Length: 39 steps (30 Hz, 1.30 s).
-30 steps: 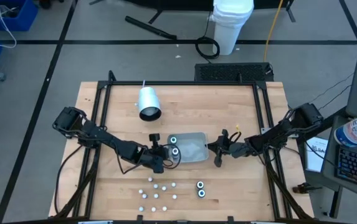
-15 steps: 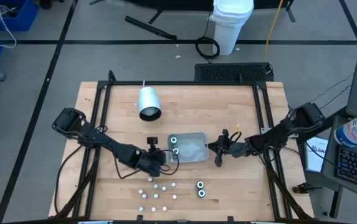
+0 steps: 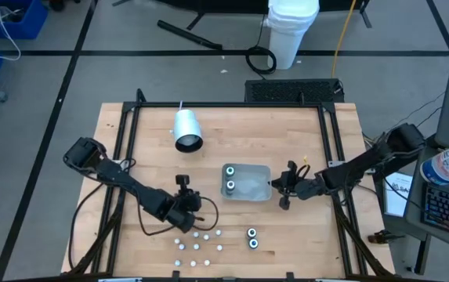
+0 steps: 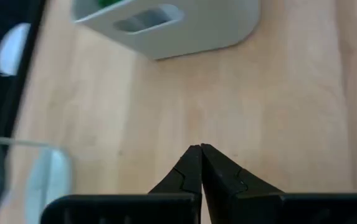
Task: Pick & Place food coloring
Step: Adjust the white bin
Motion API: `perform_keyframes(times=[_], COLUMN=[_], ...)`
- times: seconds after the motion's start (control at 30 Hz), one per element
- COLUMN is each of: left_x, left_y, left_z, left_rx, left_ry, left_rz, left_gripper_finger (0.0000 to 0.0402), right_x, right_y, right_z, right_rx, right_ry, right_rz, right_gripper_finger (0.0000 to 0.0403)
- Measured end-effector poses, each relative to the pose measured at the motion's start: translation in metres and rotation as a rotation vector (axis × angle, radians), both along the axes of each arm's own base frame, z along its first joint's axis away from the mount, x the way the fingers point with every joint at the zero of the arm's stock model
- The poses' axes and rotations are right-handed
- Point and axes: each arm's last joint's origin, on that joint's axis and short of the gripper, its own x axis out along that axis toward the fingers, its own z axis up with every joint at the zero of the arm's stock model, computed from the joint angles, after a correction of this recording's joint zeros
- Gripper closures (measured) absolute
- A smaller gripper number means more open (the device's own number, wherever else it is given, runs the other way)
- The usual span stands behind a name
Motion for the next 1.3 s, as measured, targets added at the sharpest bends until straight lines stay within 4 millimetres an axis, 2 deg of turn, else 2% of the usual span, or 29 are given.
perform_keyframes(times=[0.3, 0.47, 0.6, 0.87, 1.07, 1.3], left_x=[-0.004, 0.004, 0.013, 0.030, 0.035, 0.033], left_y=[-0.009, -0.014, -0.018, -0.003, 0.008, 0.010], left_z=[0.004, 0.008, 0.012, 0.018, 0.017, 0.015], left_rx=[-0.022, -0.066, -0.106, -0.125, -0.166, -0.146], left_ry=[-0.069, -0.139, -0.175, -0.221, -0.203, -0.165], left_rz=[0.020, -0.012, -0.095, -0.123, -0.115, -0.113], left_gripper_finger=[0.0394, 0.0381, 0.0396, 0.0384, 0.0397, 0.0382], right_x=[-0.004, -0.008, -0.009, -0.002, 0.000, -0.001], right_y=[0.003, -0.003, -0.012, -0.040, -0.060, -0.068], right_z=[0.001, -0.007, -0.012, -0.012, -0.011, -0.012], right_rx=[0.011, -0.035, -0.051, -0.029, -0.016, 0.113], right_ry=[0.006, 0.032, 0.069, 0.060, 0.050, 0.039], right_rz=[0.010, 0.020, 0.065, 0.096, 0.038, -0.045], right_gripper_finger=[0.0403, 0.0403, 0.0403, 0.0403, 0.0403, 0.0403])
